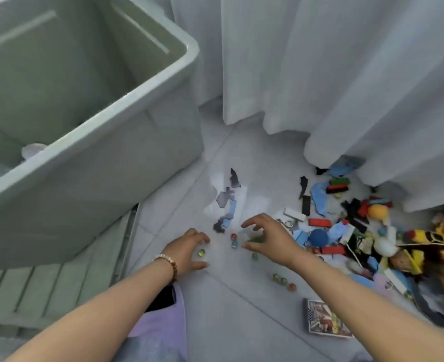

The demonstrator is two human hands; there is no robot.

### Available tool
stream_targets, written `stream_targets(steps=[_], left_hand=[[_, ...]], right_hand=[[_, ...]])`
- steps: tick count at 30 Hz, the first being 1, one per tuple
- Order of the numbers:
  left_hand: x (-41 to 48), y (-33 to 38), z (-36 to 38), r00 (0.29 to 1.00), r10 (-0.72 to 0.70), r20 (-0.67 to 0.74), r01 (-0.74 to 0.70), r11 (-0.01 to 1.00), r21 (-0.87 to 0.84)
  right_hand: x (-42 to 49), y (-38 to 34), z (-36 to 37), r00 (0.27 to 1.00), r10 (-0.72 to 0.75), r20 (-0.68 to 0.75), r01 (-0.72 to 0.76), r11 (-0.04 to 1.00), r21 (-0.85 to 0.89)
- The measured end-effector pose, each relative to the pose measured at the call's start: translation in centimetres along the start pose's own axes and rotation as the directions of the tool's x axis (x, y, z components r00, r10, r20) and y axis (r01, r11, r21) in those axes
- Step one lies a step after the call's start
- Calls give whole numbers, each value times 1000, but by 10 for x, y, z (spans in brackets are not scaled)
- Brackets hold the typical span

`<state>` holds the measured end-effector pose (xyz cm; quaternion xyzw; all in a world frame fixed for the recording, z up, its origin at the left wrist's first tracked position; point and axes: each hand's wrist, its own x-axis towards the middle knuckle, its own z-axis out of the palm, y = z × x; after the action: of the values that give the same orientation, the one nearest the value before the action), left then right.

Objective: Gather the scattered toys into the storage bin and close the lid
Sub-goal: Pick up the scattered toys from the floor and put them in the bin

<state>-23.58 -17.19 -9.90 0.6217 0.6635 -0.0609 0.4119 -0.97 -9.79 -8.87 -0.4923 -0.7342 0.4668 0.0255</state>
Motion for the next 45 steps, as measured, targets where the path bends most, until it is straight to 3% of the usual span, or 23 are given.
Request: stream_targets(steps=[3, 12, 16, 22, 30, 35, 38, 41, 43, 45], left_hand=[[9, -9, 19, 998, 27, -63, -34, 992, -118], [35, 7, 32, 981, 100, -168, -140, 958, -250], [40, 23, 35, 962, 148, -230, -195, 960, -199], [46, 38, 40, 933, 250, -258, -257, 966, 8], [51, 34, 46, 926, 249, -285, -253, 967, 24], [52, 35, 44, 955, 176, -241, -180, 984, 5], [52, 35, 45, 947, 117, -299, -169, 973, -154], [52, 36, 43, 946, -14, -323, -140, 883, -449], [54, 41, 39, 960, -116, -253, -77, 763, -642], [58, 46, 31, 965, -244, -100, 43, 520, -853]], right_hand=[[-2, 12, 8, 999, -7, -34, 9, 999, 44], [-24, 45, 7, 983, 5, -186, 9, 997, 75], [-33, 49, 13, 967, -10, -253, 19, 999, 34], [-36, 48, 24, 982, -22, -187, 32, 998, 47], [-24, 46, 41, 989, -14, -145, 13, 1000, -10], [-21, 45, 41, 988, -63, -141, 39, 986, -164], [-20, 46, 37, 987, -107, -116, 73, 961, -267], [-17, 46, 33, 988, -112, -105, 71, 942, -329], [-13, 46, 32, 989, -86, -122, 40, 941, -335], [-9, 46, 31, 986, -41, -159, -5, 959, -282]])
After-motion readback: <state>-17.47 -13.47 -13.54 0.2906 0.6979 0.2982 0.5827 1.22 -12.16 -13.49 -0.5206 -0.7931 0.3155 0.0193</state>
